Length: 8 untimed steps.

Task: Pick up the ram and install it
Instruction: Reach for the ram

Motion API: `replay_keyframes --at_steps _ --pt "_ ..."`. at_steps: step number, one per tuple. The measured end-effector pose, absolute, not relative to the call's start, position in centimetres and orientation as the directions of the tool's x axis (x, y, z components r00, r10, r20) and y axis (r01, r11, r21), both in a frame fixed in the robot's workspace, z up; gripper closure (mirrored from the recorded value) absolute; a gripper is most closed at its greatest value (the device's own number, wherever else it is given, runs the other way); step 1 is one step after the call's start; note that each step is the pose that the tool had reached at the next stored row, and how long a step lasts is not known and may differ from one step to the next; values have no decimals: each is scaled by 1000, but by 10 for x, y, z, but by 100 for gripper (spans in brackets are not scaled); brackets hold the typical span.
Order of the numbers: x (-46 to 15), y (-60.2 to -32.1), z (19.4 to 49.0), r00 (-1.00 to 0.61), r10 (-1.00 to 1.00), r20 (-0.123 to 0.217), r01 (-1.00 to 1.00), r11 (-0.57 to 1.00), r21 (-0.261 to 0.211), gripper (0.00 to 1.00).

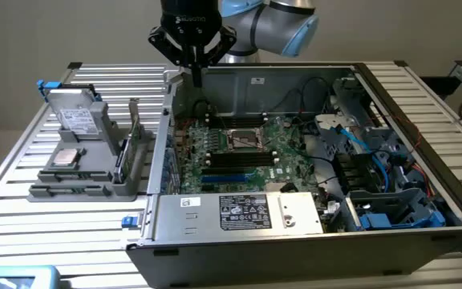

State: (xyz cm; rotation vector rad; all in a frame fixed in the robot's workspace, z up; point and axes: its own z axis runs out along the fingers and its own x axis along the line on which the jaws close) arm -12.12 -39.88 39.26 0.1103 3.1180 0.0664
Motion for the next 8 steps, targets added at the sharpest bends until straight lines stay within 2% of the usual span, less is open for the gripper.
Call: replay_keyframes --at_steps 8 --pt "-121 -399 393 -997 71 -19 70 997 42 89"
